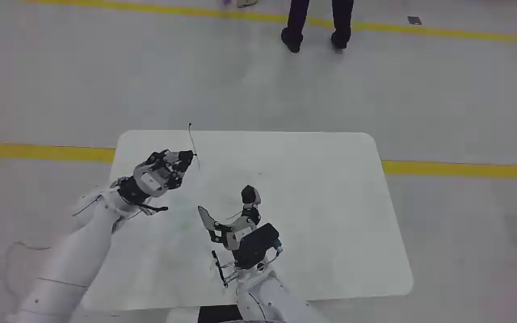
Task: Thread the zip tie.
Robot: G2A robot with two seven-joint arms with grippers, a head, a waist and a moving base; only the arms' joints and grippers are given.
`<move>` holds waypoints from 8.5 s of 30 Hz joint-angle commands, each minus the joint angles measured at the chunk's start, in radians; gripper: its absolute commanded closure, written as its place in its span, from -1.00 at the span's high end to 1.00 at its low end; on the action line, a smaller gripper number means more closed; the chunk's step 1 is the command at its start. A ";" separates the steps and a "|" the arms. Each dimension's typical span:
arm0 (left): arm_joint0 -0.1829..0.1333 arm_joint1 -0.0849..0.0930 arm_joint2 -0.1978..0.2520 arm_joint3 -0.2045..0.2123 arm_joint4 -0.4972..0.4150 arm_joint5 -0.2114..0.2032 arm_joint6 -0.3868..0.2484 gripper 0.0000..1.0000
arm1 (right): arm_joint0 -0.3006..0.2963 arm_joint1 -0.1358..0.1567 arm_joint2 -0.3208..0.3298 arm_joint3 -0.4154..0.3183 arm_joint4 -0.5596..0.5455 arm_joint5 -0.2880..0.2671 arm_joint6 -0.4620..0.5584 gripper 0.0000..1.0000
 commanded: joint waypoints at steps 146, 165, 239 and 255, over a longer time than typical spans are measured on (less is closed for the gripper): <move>-0.005 0.048 0.091 -0.008 -0.107 0.000 0.096 -1.00 | 0.362 0.133 -0.072 0.148 -0.319 0.059 0.083 -1.00; -0.005 0.048 0.091 -0.008 -0.107 0.000 0.096 -1.00 | 0.322 0.149 -0.034 0.122 -0.319 0.059 0.082 -1.00; -0.005 0.048 0.091 -0.008 -0.107 0.000 0.096 -1.00 | 0.150 0.203 0.166 0.008 -0.319 0.052 0.069 -0.38; -0.005 0.048 0.091 -0.008 -0.107 0.000 0.096 -1.00 | 0.150 0.216 0.170 -0.005 -0.319 0.004 0.090 1.00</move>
